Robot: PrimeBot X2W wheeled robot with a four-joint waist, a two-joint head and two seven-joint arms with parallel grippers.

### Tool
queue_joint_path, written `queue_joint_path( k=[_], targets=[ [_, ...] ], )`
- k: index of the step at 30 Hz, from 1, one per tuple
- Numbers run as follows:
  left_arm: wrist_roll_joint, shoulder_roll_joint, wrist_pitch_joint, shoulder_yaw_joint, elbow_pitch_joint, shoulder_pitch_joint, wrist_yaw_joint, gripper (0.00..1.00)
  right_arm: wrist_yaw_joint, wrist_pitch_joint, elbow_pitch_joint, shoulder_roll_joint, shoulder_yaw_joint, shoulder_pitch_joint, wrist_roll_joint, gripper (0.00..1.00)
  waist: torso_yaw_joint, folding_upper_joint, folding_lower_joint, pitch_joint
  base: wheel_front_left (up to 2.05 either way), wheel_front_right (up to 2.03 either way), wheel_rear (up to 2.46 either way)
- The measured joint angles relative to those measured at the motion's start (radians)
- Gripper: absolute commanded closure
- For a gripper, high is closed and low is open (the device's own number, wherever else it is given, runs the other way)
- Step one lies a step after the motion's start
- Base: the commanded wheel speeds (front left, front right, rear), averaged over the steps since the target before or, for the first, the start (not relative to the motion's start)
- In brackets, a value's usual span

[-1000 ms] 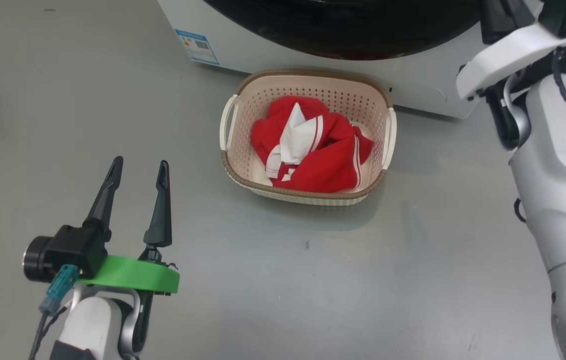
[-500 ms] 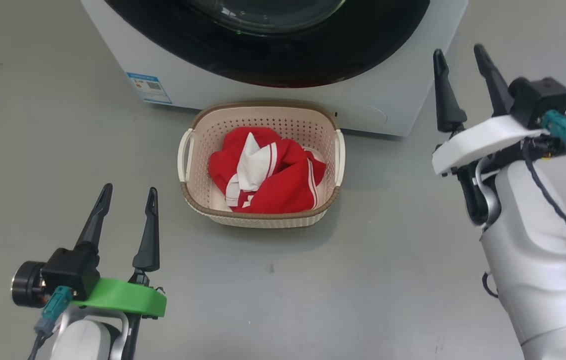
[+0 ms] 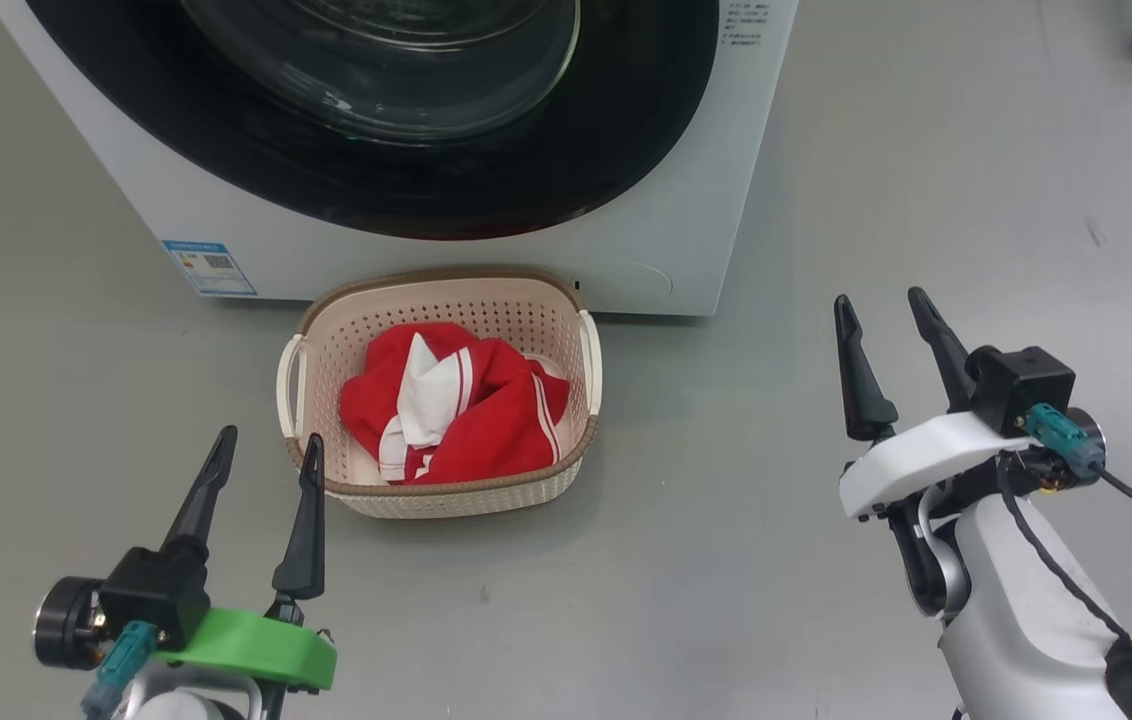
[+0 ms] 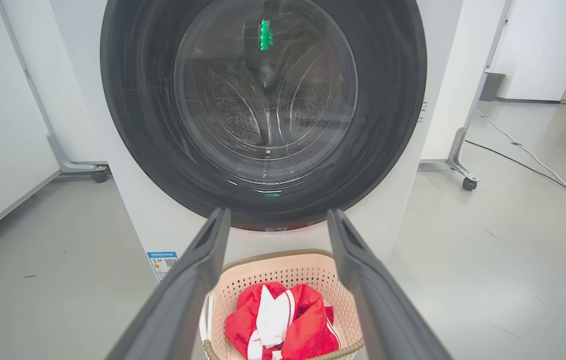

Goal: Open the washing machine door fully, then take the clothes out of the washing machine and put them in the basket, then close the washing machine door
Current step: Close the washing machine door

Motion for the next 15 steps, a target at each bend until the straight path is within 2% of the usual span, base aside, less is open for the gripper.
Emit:
queue_joint_path(
  k=[12, 15],
  targets=[
    [0.0, 0.0, 0.006, -0.016, -0.003, 0.068, 0.0, 0.0, -0.042, 0.0, -0.106, 0.006, -0.003, 0.186, 0.003, 0.0, -0.058, 0.0, 0.0, -0.079, 0.0, 0.0, 0.0],
    [-0.001, 0.0, 0.006, -0.015, -0.009, 0.081, 0.0, 0.0, -0.043, 0.0, -0.128, 0.007, 0.0, 0.22, 0.005, 0.0, -0.07, 0.0, 0.0, -0.093, 0.0, 0.0, 0.0]
  ],
)
